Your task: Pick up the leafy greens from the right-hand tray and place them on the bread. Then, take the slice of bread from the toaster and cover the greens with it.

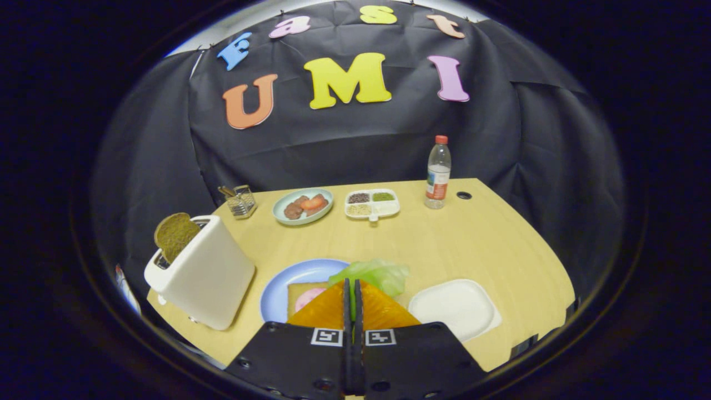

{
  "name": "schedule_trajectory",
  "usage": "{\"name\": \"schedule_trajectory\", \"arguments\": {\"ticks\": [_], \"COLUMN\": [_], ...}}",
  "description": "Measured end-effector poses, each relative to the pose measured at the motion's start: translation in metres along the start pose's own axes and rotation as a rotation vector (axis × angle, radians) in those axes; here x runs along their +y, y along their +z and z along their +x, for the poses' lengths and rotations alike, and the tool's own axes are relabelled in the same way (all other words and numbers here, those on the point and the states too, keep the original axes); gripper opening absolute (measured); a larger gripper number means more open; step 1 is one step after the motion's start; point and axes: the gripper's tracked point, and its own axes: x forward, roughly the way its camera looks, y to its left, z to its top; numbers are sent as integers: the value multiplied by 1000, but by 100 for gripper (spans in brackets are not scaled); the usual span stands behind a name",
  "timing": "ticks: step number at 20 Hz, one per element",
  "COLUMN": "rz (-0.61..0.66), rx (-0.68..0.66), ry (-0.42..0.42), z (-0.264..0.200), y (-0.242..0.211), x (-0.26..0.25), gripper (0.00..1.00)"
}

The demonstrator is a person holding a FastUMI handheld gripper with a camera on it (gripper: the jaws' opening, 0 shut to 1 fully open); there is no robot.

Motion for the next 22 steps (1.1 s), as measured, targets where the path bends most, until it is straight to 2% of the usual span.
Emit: {"name": "schedule_trajectory", "arguments": {"ticks": [7,12,15,19,21,22], "rz": [82,28,-24,-123,-122,-108], "rx": [57,96,92,88,94,110], "ry": [105,89,33,11,-1,21], "z": [41,63,64,61,61,61], "y": [-28,-53,-57,-60,-66,-70], "x": [59,62,50,44,39,46], "gripper": [0,0,1,5,13,19]}}
